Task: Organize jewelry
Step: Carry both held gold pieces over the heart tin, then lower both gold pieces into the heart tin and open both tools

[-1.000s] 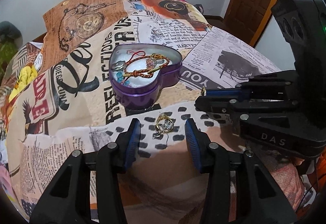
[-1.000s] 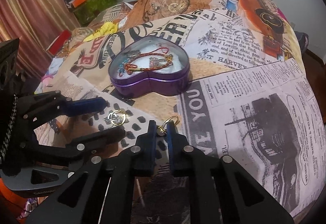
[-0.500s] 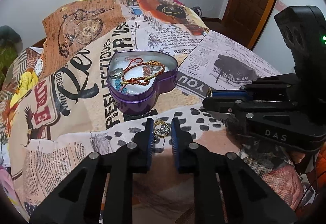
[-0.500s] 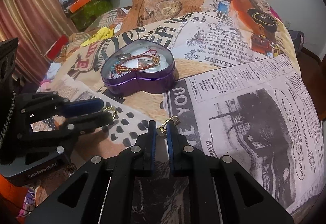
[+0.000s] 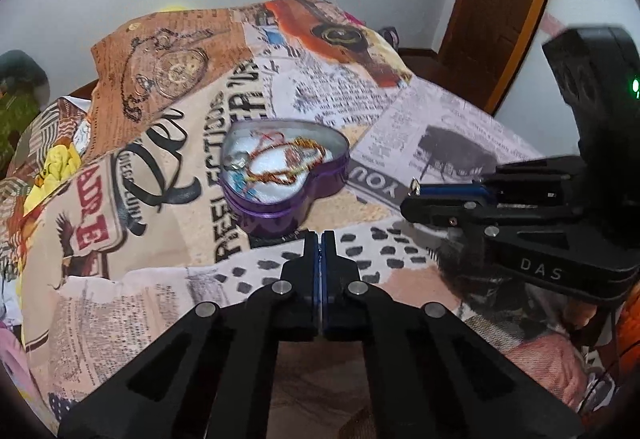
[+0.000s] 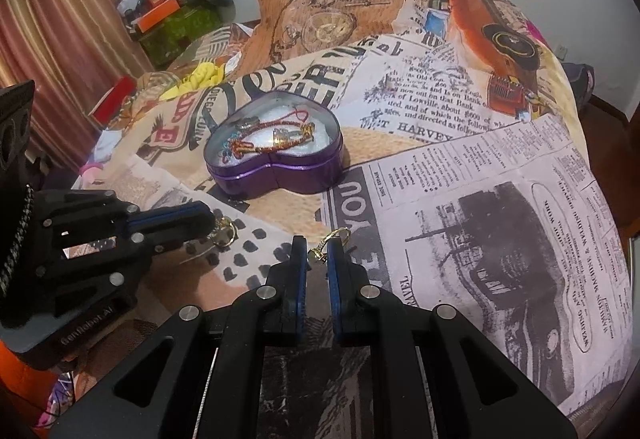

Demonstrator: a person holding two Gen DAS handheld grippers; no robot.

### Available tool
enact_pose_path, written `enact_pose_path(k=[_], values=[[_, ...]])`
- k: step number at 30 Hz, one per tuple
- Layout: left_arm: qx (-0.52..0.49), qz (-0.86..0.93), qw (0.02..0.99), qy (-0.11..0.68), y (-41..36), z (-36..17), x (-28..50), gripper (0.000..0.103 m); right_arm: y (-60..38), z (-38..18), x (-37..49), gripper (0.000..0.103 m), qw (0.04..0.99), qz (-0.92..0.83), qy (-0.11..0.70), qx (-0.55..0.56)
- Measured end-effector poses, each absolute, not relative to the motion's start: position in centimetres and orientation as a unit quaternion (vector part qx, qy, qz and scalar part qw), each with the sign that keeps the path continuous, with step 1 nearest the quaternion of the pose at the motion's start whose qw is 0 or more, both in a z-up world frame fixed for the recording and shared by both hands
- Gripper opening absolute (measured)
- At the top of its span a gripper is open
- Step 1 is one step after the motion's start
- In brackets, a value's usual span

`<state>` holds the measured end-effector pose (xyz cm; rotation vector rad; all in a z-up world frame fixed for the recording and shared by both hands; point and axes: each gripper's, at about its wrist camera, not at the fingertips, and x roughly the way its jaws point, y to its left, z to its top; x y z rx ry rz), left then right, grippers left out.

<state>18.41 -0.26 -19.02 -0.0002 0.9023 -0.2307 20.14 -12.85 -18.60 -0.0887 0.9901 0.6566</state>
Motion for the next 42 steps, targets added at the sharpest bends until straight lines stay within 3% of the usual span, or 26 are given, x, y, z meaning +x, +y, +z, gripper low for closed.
enact_pose_path(k=[23, 42], values=[[-0.017, -0.092, 0.933, 0.349, 2.4, -12.3, 18.4, 0.000, -11.1, -14.0, 20.6, 0.009, 0.856, 0.318, 0.405, -0.043], [-0.043, -0.100, 0.923, 0.369, 3.5, -14.7, 23.5, 0.000, -7.4, -15.5, 24.3, 0.009, 0.843, 0.339, 0.411, -0.074]])
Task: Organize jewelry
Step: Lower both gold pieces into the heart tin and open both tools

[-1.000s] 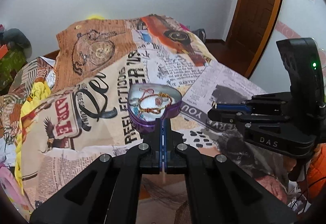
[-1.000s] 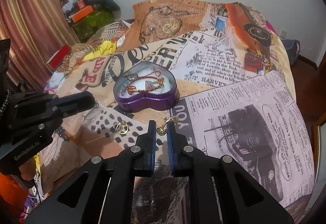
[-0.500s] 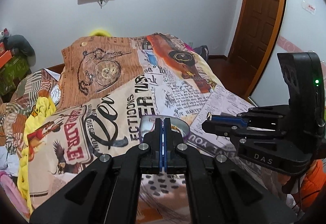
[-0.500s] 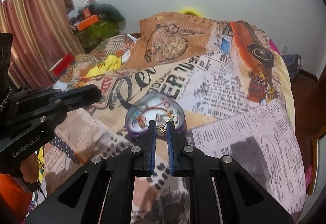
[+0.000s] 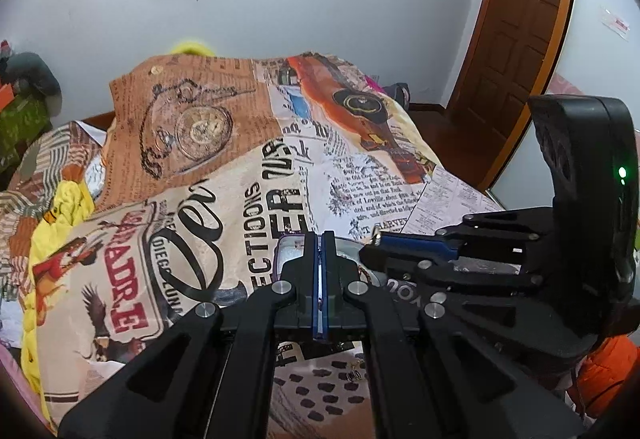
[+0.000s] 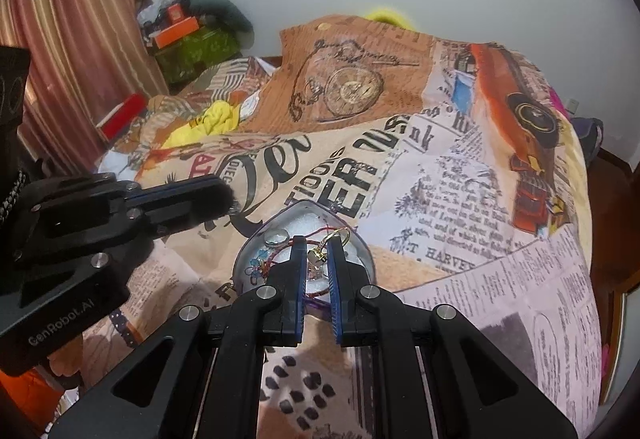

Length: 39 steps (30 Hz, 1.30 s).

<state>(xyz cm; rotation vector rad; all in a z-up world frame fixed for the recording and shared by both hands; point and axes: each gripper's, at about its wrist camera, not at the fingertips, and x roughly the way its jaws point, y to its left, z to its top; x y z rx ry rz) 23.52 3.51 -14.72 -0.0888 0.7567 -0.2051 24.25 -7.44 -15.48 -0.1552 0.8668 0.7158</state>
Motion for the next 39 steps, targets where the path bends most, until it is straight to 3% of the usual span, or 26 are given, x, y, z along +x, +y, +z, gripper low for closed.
enact_pose_path(k=[17, 34, 39], values=[[-0.051, -0.111, 0.905, 0.408, 3.5, -17.9, 25.1, 0.000, -6.0, -17.7, 24.4, 0.009, 0.823, 0.354, 0.429, -0.112], [-0.062, -0.084, 0.911, 0.399, 4.9, -15.7, 23.5, 0.002, -6.4, -17.0, 23.4, 0.012, 0.825, 0.345, 0.430, -0.124], [-0.060, -0.073, 0.914, 0.395, 5.3, -15.0, 22.3, 0.008, -6.9, -16.2, 22.8, 0.012, 0.831, 0.338, 0.426, -0.120]])
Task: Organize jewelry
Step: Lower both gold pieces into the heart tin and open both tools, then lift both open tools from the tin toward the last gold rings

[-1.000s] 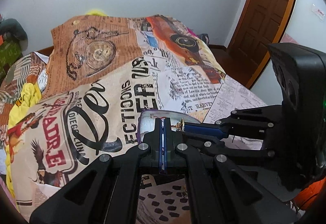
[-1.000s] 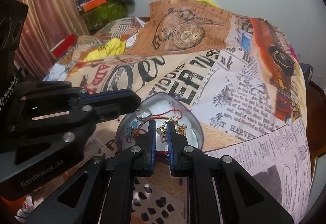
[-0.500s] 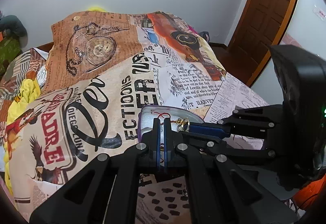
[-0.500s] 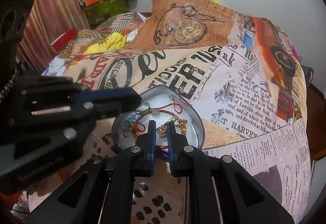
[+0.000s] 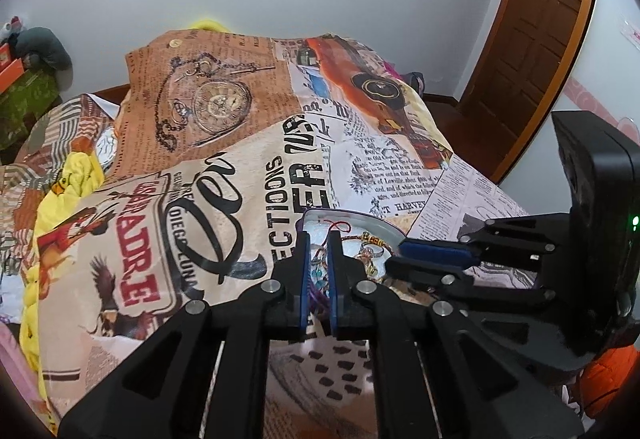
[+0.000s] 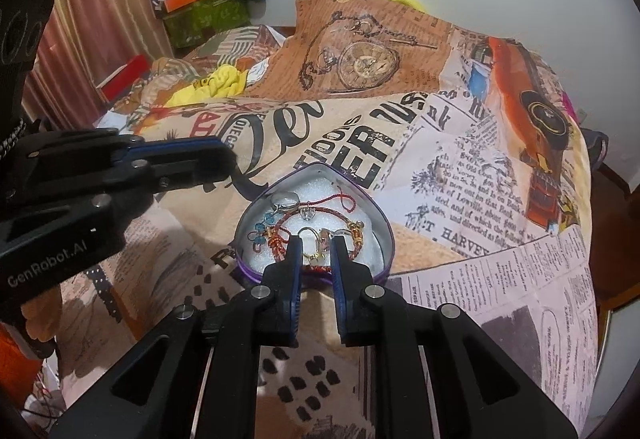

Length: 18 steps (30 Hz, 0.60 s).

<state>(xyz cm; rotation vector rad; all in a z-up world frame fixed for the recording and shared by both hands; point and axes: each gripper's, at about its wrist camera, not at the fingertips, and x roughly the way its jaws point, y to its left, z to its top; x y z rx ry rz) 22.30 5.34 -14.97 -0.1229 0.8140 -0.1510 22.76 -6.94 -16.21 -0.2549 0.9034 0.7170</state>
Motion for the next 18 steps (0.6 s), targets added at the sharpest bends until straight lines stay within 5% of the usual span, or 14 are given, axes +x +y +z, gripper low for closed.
enact_pose_path(k=[8, 16, 18], values=[[-0.048, -0.062, 0.919, 0.387, 5.2, -13.7, 19.9, 0.030, -7.7, -14.4, 21.0, 0.013, 0.840, 0.329, 0.414, -0.120], [-0.040, -0.062, 0.916, 0.394, 4.8, -13.8, 17.5, 0.034, -8.3, -13.8, 19.1, 0.015, 0.845, 0.319, 0.411, -0.123], [-0.040, -0.063, 0.913, 0.400, 4.6, -14.1, 16.9, 0.035, -8.6, -13.9, 18.8, 0.026, 0.845, 0.316, 0.413, -0.121]])
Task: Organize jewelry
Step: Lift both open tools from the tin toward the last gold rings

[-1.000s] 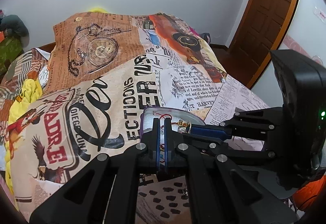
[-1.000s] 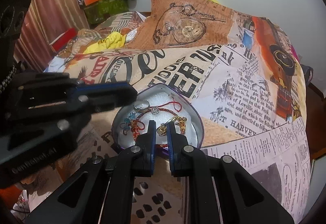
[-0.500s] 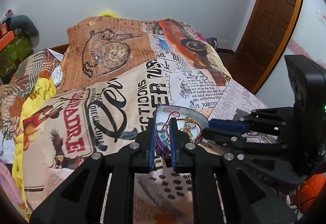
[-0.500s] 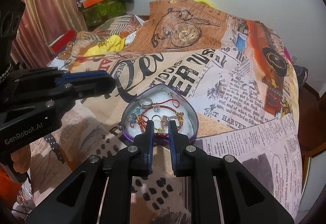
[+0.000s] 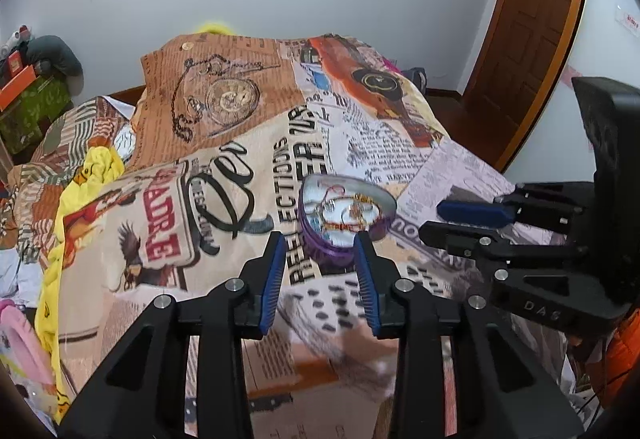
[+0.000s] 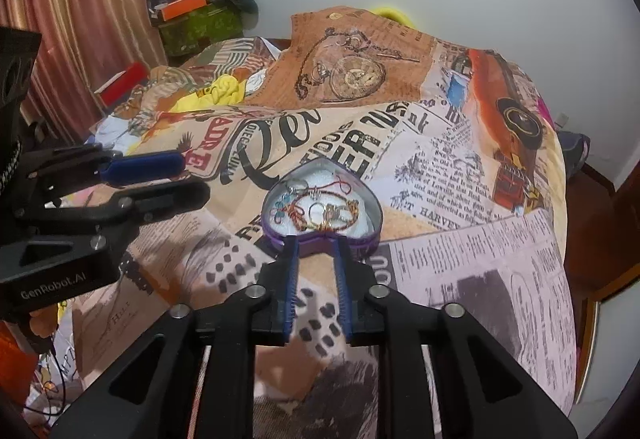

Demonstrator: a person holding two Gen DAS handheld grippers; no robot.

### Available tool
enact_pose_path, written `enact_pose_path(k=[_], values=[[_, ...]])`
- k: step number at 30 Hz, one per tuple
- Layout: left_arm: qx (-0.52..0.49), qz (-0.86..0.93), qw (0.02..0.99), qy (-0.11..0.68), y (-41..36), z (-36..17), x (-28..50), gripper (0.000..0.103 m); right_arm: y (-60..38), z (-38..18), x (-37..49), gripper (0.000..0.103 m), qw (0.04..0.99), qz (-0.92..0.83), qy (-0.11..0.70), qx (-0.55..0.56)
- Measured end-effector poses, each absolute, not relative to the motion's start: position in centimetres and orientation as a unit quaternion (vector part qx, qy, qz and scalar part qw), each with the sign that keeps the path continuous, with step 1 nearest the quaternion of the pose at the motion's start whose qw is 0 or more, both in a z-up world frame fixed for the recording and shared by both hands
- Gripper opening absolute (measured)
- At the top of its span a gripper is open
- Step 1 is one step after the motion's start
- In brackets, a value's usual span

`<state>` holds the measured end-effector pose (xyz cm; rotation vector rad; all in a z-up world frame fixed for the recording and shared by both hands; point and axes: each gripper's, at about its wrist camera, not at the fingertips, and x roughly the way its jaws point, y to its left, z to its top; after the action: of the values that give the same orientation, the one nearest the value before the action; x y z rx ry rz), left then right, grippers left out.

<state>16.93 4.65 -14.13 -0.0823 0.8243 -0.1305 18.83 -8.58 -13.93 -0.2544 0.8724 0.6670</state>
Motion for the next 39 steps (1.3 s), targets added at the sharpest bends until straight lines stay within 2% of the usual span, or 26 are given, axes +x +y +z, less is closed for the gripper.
enact_pose_path(k=[2, 23, 25, 27, 29, 34, 39], values=[[-0.038, -0.063, 0.911, 0.405, 4.6, -14.5, 16.4, 0.037, -8.9, -14.1, 18.5, 0.036, 0.847, 0.312, 0.414, -0.116], [-0.052, -0.059, 0.888, 0.453, 6.1, -19.4, 15.3, 0.037, -5.2, -19.5, 18.4, 0.035, 0.788, 0.337, 0.495, -0.146], [-0.051, -0.064, 0.888, 0.452, 5.9, -19.5, 15.4, 0.037, -5.0, -19.8, 18.4, 0.031, 0.784, 0.342, 0.496, -0.148], [-0.050, -0.069, 0.888, 0.452, 5.7, -19.6, 15.6, 0.037, -4.8, -19.9, 18.4, 0.016, 0.780, 0.348, 0.497, -0.149], [-0.048, -0.074, 0.889, 0.450, 5.5, -19.6, 15.6, 0.037, -4.9, -19.9, 18.3, 0.011, 0.780, 0.351, 0.497, -0.148], [-0.043, -0.084, 0.887, 0.451, 4.9, -19.5, 15.8, 0.037, -5.1, -19.8, 18.4, 0.005, 0.782, 0.351, 0.497, -0.137], [-0.041, -0.093, 0.885, 0.453, 4.2, -19.5, 16.0, 0.037, -6.0, -19.0, 18.4, 0.005, 0.795, 0.342, 0.485, -0.129]])
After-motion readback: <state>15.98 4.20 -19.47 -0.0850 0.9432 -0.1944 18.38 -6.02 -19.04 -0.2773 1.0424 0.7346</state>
